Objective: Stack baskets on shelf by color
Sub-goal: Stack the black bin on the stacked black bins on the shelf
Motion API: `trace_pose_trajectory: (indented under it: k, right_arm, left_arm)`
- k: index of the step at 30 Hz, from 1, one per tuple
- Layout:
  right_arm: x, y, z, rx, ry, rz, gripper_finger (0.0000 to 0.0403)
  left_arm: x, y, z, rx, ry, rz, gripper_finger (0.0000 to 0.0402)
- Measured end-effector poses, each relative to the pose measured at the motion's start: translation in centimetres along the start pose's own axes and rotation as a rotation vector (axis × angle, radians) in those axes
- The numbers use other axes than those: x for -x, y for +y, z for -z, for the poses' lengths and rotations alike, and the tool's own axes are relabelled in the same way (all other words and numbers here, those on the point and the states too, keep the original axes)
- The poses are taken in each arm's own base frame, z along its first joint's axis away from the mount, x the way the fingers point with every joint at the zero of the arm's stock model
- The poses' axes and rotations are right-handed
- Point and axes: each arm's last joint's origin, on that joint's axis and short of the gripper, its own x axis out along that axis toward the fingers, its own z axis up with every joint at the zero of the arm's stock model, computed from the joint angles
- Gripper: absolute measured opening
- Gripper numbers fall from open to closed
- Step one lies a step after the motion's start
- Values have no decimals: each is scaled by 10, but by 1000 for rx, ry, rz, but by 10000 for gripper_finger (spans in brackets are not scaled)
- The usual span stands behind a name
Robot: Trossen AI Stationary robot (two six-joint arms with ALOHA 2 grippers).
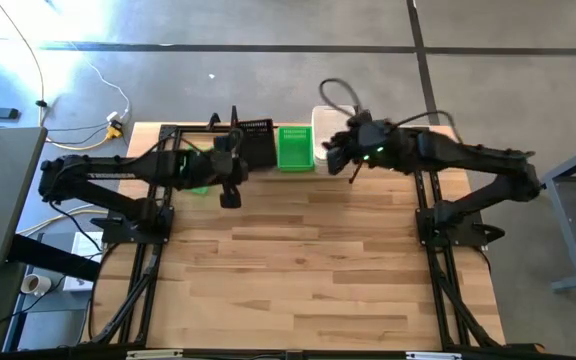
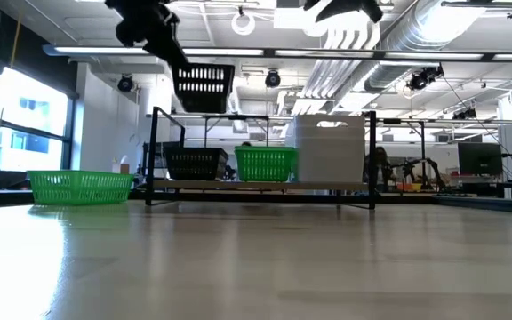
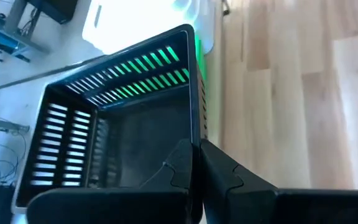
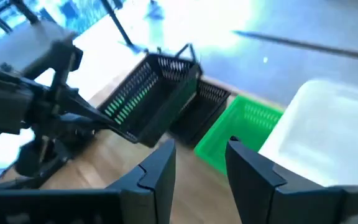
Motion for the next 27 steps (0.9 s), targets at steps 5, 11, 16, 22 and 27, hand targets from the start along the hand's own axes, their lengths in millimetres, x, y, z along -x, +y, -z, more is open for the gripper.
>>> trace_pose_trajectory:
  k: [5,11,16,22,27]
  right_arm:
    - [24,-17,-16,23,-76,0,126]
    - [40,-31,-26,20,-123,19,126]
    - [43,-39,-30,35,-133,43,126]
    - [42,-43,-32,42,-132,49,126]
    - [42,-43,-32,42,-133,50,126]
  left_arm:
    - [-22,13,16,-16,24,10,0]
    - [-36,21,28,-67,-1,3,0]
    - [-40,27,34,-87,-14,41,0]
    - [-43,36,43,-83,6,65,0]
    - [-45,39,49,-86,29,97,0]
